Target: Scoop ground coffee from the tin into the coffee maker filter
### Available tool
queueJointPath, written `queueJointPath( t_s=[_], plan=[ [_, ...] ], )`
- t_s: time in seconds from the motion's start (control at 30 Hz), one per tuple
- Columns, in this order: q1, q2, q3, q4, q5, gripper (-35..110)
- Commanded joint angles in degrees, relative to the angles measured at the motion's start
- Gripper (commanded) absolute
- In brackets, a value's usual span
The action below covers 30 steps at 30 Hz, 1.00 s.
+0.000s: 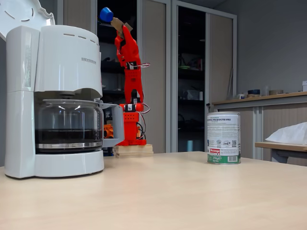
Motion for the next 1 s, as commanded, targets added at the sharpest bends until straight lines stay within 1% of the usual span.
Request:
queueJointPath(
  t_s=[0.0, 0.17, 0.33, 0.47, 0.63, 0.77, 0.97],
  plan=[
    [-6.86, 4.31, 0.44, 4.31, -5.89, 0],
    [-20.48, 6.68, 1.93, 10.99, -14.24, 0],
    [-31.64, 7.29, 4.13, 19.25, -19.25, 0],
    [-39.81, 8.17, 5.80, 22.24, -22.68, 0],
    [-49.31, 8.96, 9.58, 21.80, -25.05, 0],
    [-56.51, 8.53, 13.71, 19.69, -24.08, 0],
    [-64.16, 5.54, 20.04, 15.12, -21.53, 0]
  ],
)
